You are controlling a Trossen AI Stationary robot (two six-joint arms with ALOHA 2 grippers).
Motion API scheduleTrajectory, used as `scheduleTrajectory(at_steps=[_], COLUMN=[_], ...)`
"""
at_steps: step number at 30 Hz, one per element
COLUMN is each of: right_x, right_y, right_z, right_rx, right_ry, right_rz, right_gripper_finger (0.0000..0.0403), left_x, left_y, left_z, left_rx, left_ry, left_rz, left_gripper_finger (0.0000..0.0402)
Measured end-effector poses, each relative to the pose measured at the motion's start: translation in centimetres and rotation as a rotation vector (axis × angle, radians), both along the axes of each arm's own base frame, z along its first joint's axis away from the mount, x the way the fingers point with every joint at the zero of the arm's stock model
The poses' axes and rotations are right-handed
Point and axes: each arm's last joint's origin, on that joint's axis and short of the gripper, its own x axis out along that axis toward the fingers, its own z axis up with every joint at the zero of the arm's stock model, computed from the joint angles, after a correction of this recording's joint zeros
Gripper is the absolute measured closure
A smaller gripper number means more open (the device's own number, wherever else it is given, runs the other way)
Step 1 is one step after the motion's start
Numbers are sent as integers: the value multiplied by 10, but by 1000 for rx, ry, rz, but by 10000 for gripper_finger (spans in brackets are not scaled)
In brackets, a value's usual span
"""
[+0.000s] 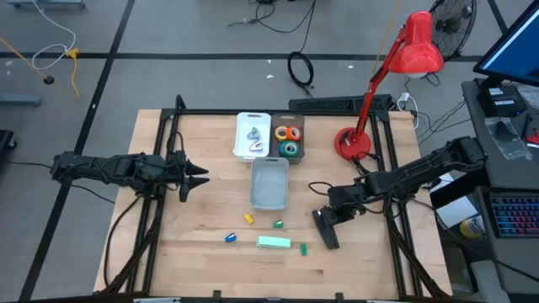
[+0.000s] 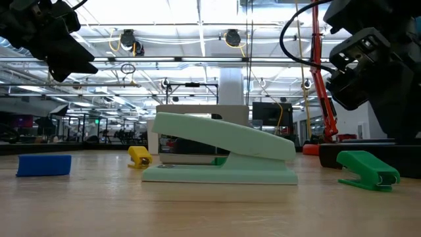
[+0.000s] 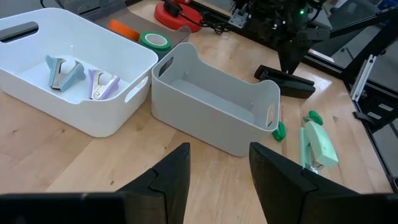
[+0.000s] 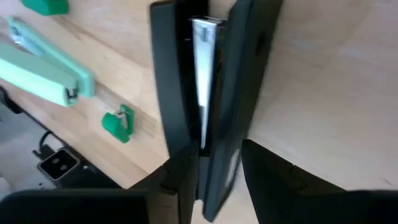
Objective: Pick and place Stapler, Stapler remover, tape
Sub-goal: Put the black stapler into the gray bin
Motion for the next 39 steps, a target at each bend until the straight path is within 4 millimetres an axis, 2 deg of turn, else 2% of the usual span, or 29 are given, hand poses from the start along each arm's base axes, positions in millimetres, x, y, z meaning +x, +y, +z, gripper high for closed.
scheduleTrajectory(at_steps=[11, 19, 35, 39], right_x=[-3, -1, 5, 5], right_y=[-1, -1, 1, 1], right_z=[-4, -3, -20, -19], right_rx=[-40, -37, -42, -43], right_ry=[41, 3, 78, 74], right_rz=[6, 15, 59, 58], right_gripper_finger=[287, 287, 287, 305], left_x=[0, 0, 0, 0], left_y=[0, 0, 0, 0], left_z=[0, 1, 1, 1], left_rx=[5, 5, 4, 5], left_ry=[1, -8, -7, -7], left_rz=[-2, -2, -1, -1], left_gripper_finger=[236, 236, 236, 236])
